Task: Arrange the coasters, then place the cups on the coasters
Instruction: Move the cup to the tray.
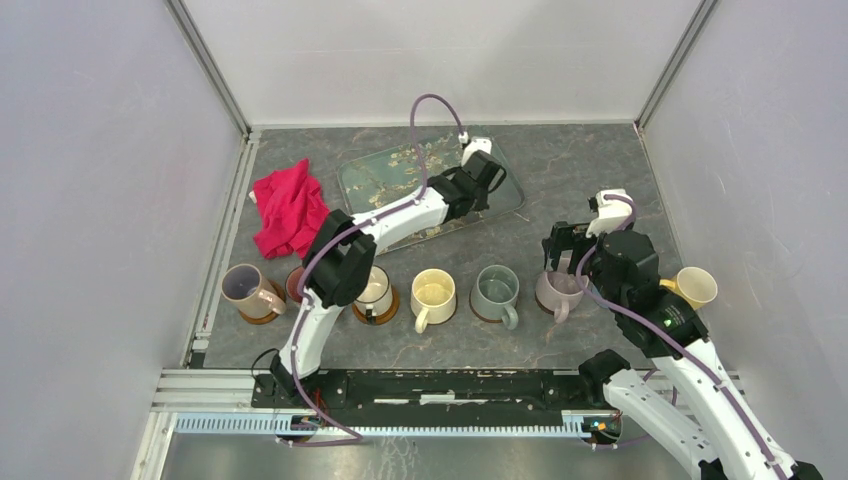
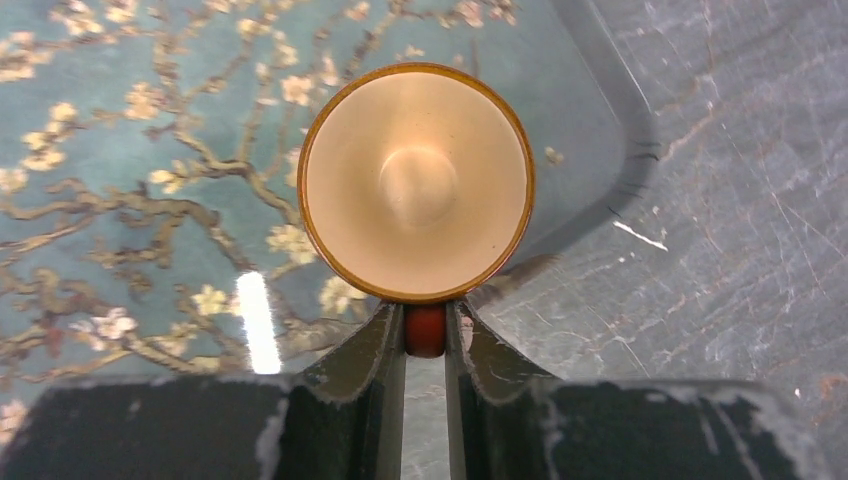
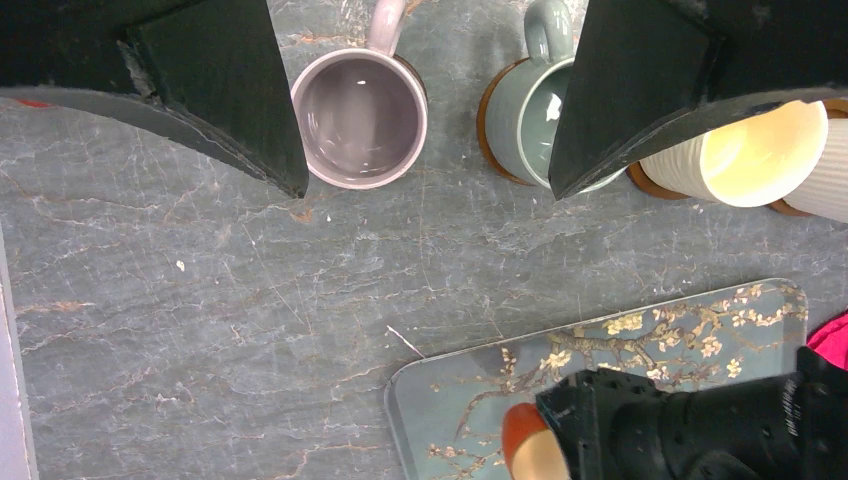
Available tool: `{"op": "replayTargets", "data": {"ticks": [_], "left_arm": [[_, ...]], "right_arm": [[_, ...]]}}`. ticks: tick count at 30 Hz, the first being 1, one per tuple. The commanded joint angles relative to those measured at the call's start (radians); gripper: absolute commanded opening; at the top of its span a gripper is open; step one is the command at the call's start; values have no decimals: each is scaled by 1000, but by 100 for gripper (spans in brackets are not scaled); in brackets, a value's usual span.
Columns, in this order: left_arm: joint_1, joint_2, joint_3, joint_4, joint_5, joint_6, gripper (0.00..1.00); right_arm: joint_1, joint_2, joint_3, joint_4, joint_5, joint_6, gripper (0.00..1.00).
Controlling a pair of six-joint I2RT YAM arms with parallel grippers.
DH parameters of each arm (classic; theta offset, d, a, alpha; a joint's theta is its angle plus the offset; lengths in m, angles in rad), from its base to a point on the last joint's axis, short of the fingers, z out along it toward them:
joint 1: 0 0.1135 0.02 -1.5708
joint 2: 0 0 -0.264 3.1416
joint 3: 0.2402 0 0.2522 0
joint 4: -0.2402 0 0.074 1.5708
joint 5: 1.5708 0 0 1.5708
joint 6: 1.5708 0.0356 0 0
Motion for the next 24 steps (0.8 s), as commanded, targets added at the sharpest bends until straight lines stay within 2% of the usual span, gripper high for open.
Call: {"op": "replayTargets", "data": {"ticks": [1,14,24], "left_arm": [[-45,38,110,-10,3,49,2],[-53,208,327,-100,-58,61,3],[-52,265,357,-102,-53,50,12]], "right_arm": [[1,-14,42,-10,40,-9,98],[-1,-9,29,-15,44,-7,98],[0,-6,28,-19,45,-5,98]]}}
